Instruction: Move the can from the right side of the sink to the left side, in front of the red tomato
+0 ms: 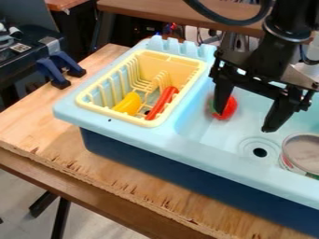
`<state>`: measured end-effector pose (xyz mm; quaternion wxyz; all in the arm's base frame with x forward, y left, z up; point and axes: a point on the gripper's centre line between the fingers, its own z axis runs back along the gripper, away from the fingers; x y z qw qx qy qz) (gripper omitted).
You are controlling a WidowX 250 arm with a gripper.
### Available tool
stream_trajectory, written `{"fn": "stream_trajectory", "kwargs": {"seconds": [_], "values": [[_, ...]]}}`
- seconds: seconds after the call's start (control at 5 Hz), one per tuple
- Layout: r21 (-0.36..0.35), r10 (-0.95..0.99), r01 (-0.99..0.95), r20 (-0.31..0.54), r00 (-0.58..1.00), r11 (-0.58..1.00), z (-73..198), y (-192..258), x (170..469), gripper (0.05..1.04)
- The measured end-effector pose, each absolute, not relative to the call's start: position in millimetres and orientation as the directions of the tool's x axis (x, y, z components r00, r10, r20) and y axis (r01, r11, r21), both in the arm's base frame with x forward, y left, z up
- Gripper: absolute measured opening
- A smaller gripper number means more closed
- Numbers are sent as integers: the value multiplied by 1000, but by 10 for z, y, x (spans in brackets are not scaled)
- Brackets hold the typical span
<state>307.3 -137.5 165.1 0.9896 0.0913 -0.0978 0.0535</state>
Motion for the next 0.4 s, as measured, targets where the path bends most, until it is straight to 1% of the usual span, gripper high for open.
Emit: {"fn": "stream_trajectory", "kwargs": {"seconds": [0.2, 0.4], "values": [[182, 83, -115, 176, 981, 977, 1534, -1372, 3053, 1002], [76, 44, -62, 212, 976, 995, 1476, -1331, 2932, 1002]]}}
